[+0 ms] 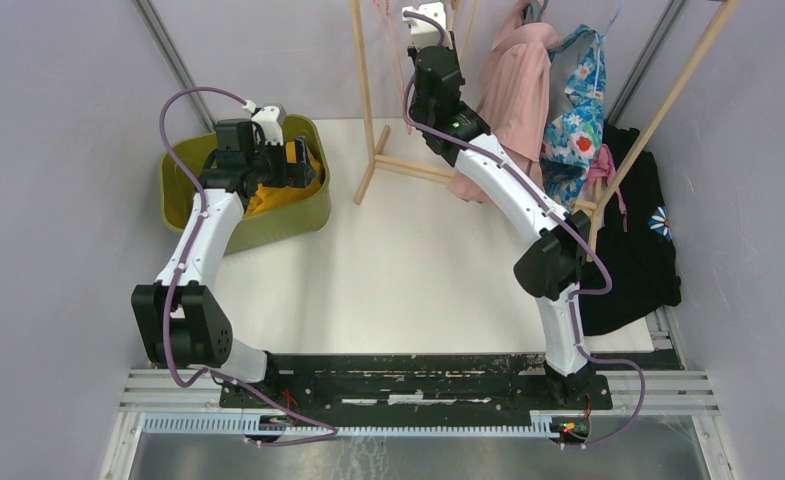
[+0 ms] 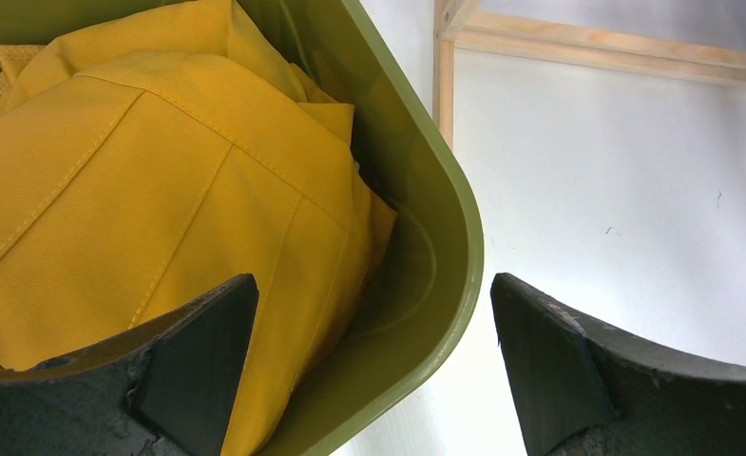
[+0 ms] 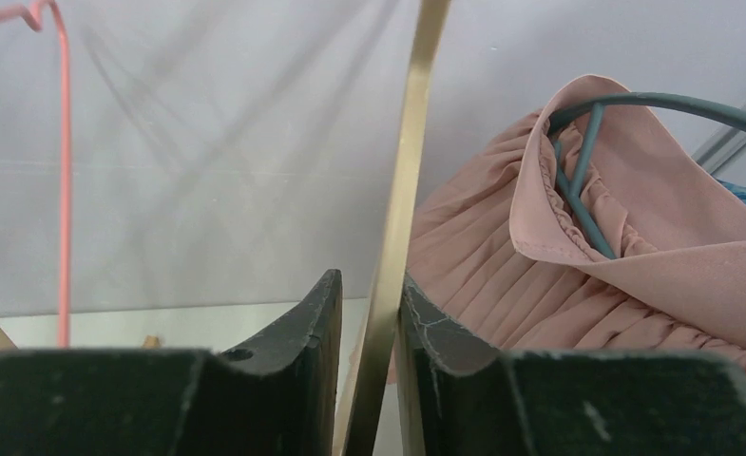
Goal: Remove the skirt from the hanger
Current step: Place the hanger at the clothesline.
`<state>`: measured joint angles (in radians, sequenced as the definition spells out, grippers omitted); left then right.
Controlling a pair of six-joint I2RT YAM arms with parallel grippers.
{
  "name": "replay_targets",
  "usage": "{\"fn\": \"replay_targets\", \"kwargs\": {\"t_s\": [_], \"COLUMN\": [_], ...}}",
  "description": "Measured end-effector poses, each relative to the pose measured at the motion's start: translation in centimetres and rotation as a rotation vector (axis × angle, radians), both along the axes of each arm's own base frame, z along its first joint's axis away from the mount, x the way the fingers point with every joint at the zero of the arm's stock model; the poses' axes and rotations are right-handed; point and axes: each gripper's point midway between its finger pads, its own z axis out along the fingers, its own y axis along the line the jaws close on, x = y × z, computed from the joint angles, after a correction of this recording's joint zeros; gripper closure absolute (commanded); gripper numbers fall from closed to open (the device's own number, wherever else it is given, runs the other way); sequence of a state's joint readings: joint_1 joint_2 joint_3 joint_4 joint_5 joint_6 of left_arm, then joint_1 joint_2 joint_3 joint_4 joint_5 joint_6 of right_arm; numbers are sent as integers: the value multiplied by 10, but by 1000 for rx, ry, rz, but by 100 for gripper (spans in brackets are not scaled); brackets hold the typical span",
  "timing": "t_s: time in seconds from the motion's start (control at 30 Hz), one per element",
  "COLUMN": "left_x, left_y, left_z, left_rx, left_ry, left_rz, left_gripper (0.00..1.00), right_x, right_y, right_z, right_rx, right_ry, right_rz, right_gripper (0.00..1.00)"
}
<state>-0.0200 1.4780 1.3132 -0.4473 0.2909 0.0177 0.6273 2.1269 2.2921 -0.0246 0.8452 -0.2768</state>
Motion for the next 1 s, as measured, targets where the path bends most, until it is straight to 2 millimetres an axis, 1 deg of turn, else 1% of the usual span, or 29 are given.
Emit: {"fn": "replay_targets", "kwargs": {"t_s": [0.07,0.17,0.27,0.4,0.47,0.6,0.67,0.7,0.8,0.9,1.0], "left_x": [0,0,0,-1,-1,-3,-3,-3,-4,-5,-6], "left_y": [0,0,0,0,0,0,0,0,0,0,0], "left_z": [0,0,0,-1,-2,-1,0,1,3,5,5], "left_rx": [0,0,0,0,0,0,0,0,0,0,0], "left_ry": [0,0,0,3,3,2,-2,-3,-8,-13,-17], "left_rz": [0,0,0,0,0,0,0,0,0,0,0], "left_gripper": [1,1,1,1,1,1,1,1,1,1,1], "right_x": [0,-1,-1,-5,-8,-20,-28,-33,-53,-78,-105], "right_y": [-2,-3,-5,-4,-2,0,0,1,3,5,3], "right_z": [-5,-6,-7,-8,-8,-7,-2,2,18,41,66], "right_rx": [-12,-19,-26,-48,-64,-102,-113,-119,-130,-128,-112], "right_ry": [14,20,25,30,33,45,42,37,12,-21,-62], "right_rz": [-10,-19,-34,-45,-42,-30,-26,-24,-8,18,46], "right_gripper": [63,60,51,48,41,39,38,35,33,33,34]}}
